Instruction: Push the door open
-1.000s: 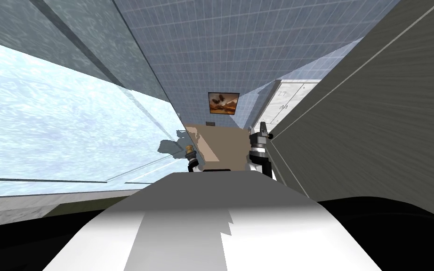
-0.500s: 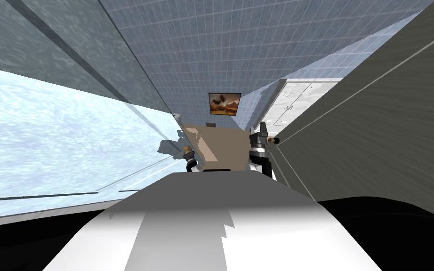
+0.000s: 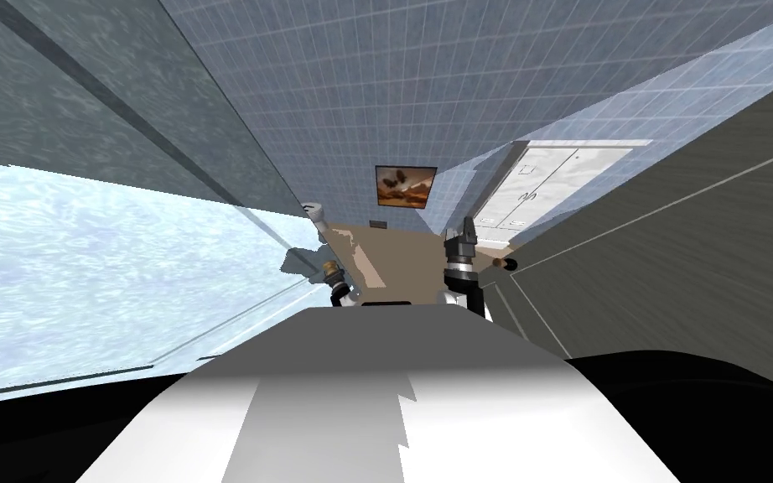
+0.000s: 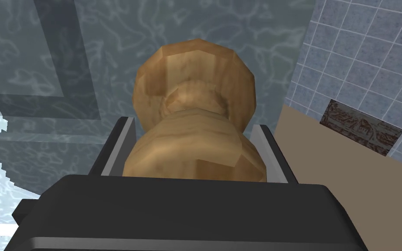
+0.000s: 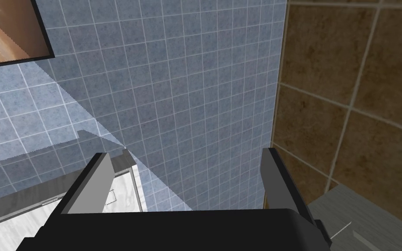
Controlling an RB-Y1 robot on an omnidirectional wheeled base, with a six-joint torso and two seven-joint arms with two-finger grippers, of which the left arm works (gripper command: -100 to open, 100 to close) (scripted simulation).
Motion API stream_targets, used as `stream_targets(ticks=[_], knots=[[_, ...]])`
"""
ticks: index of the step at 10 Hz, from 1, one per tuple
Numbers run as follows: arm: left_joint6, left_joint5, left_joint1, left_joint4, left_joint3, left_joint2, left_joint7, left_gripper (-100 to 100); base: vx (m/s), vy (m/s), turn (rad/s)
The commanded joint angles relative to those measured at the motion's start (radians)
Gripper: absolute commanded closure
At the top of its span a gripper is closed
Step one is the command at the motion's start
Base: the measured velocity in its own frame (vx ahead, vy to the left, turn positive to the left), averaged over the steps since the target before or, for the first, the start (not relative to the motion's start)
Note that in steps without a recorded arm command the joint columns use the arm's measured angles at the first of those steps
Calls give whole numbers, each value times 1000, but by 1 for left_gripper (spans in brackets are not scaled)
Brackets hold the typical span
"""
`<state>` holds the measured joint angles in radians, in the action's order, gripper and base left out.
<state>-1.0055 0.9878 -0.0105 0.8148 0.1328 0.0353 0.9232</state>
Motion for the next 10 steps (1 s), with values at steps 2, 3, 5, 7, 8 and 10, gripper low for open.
stream_targets(ticks=[2, 3, 5, 7, 8, 10], knots=[[-8, 19, 0, 0, -19, 15, -4, 100, 154, 17, 36], [-13, 31, 0, 0, -31, 21, -6, 100, 196, -5, 52], [-17, 39, -1, 0, -40, 24, -8, 100, 185, 56, 37], [-26, 61, -1, -1, -62, 27, -13, 100, 181, 44, 49], [-29, 69, -1, -1, -70, 26, -14, 100, 204, 18, 64], [-37, 87, -1, -1, -89, 20, -18, 100, 213, 17, 75]])
